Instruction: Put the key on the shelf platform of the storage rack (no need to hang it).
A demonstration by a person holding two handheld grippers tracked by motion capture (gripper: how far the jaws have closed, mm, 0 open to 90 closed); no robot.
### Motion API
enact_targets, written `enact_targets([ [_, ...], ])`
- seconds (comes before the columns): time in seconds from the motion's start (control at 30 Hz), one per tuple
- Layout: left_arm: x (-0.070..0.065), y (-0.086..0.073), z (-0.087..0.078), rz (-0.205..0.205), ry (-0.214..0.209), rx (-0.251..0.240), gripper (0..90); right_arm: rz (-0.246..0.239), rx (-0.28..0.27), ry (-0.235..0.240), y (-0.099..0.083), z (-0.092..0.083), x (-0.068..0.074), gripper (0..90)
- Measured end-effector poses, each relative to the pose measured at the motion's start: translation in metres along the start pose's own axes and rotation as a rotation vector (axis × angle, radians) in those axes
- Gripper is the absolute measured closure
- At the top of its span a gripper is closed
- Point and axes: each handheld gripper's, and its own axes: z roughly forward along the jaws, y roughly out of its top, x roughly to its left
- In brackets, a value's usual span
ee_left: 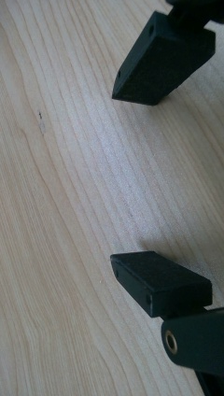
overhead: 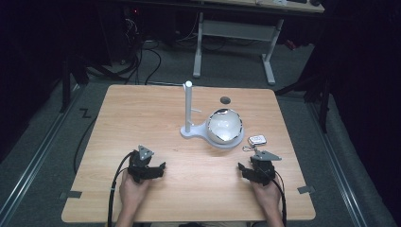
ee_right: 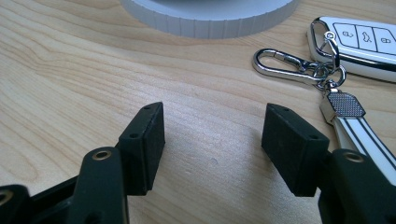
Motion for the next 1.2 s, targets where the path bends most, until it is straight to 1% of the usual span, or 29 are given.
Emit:
enact_targets([
  [0.13,0.0000,0.0000,0.0000,0.000,0.000,0.000,18.0,0.002,0.000,-0.001,-0.0001,0.0000,0.0000,40.1],
  [0.23,0.0000,0.0000,0.0001,-0.001,0.000,-0.001,18.0,0.011,-0.001,-0.006,-0.0002,-0.0003,-0.0003,42.2],
  [0.57,0.0000,0.0001,0.0001,-0.002,0.001,-0.001,18.1,0.012,0.000,-0.006,-0.0002,-0.0006,0.0004,42.2],
  [0.67,0.0000,0.0001,0.0000,-0.003,0.002,-0.001,18.1,-0.006,-0.004,-0.001,-0.0012,-0.0018,0.0021,47.8],
  [0.9,0.0001,0.0001,0.0000,-0.002,0.002,0.000,18.1,-0.001,-0.005,-0.001,-0.0012,-0.0021,0.0029,48.2],
  [0.93,0.0002,0.0001,0.0000,-0.002,0.002,0.000,18.1,-0.002,-0.002,0.010,-0.0012,-0.0024,0.0017,49.0],
  [1.03,0.0002,0.0001,0.0001,-0.005,0.003,-0.001,18.1,-0.002,0.005,0.009,-0.0002,-0.0025,0.0012,49.4],
  [1.1,0.0003,0.0001,0.0000,-0.004,0.003,-0.001,18.2,-0.010,0.003,0.011,-0.0003,-0.0026,0.0013,51.2],
  [1.2,0.0002,0.0001,0.0001,-0.004,0.004,-0.001,18.2,-0.004,0.002,0.010,-0.0004,-0.0032,0.0007,53.0],
])
